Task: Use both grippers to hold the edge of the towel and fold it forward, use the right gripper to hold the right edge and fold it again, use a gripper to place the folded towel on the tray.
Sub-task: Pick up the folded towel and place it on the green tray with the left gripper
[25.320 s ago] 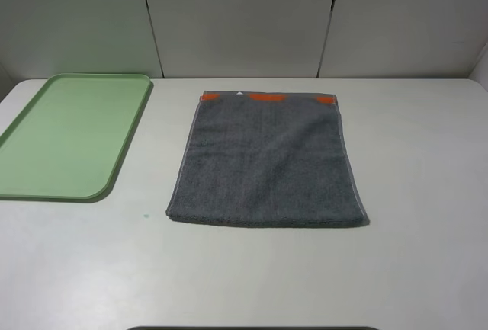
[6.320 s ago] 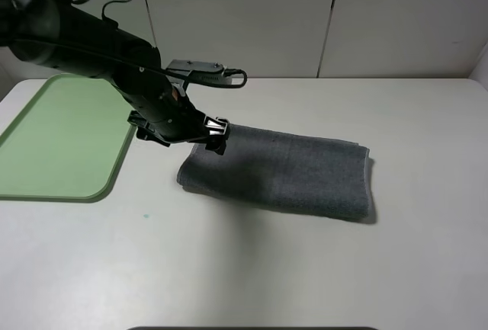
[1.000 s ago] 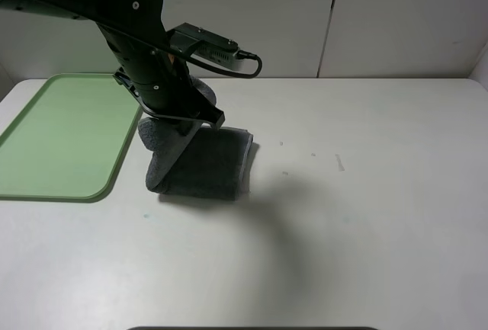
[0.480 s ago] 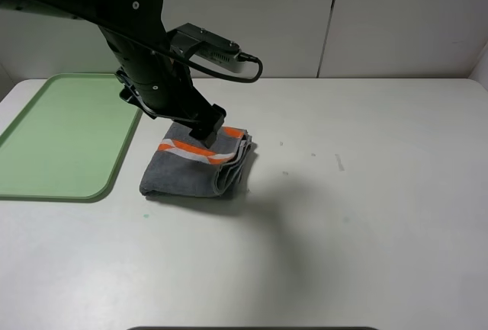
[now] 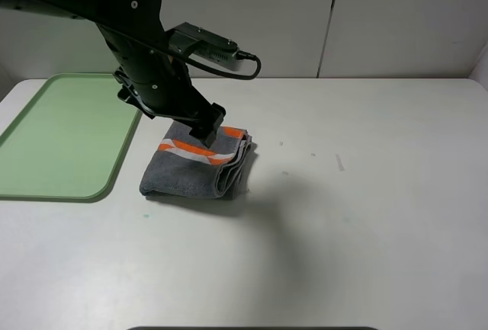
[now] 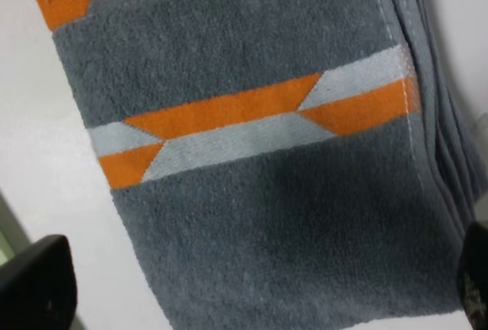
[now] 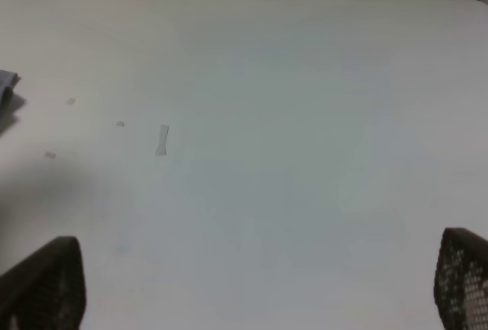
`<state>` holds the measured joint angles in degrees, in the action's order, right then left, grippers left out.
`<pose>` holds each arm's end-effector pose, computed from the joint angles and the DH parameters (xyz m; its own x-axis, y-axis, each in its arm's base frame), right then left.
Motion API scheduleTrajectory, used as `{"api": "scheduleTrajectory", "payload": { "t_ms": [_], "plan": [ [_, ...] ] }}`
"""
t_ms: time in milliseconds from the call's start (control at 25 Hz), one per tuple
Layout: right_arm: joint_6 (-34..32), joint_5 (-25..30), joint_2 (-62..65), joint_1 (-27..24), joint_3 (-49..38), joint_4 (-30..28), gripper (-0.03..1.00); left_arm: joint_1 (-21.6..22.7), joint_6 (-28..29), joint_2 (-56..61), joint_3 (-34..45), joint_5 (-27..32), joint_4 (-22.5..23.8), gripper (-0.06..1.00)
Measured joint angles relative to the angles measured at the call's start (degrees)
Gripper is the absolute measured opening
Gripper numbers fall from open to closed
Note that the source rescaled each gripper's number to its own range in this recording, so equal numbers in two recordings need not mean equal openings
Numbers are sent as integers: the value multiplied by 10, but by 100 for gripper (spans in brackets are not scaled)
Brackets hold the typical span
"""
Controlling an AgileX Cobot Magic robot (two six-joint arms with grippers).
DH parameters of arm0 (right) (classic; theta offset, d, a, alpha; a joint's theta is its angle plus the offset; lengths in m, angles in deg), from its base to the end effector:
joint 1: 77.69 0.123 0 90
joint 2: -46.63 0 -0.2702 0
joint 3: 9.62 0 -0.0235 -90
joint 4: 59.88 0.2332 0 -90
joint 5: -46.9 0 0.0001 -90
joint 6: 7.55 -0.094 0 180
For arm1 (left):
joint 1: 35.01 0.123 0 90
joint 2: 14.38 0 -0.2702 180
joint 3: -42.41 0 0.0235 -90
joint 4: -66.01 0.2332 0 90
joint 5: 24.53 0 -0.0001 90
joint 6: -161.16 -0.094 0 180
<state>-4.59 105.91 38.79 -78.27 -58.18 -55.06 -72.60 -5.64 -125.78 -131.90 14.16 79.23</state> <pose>-0.0017 0.0068 0.2683 -0.4272 -0.0039 -0.9042 -0.0585 0.9980 0.0233 0.2904 -0.2066 0.2049 -0.7447 0.5121 -0.4280 0.5200 0.8472 0.1087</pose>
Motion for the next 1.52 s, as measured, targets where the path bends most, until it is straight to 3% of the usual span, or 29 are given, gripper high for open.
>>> {"api": "scheduleTrajectory", "payload": {
  "t_ms": [600,1000,1520],
  "plan": [
    [0,0,0,0,0,0,100,48,43,-10,4,-20,-10,100],
    [0,0,0,0,0,0,100,69,43,-30,95,-170,-42,100],
    [0,0,0,0,0,0,100,105,43,-30,195,-310,-47,100]
  ]
}}
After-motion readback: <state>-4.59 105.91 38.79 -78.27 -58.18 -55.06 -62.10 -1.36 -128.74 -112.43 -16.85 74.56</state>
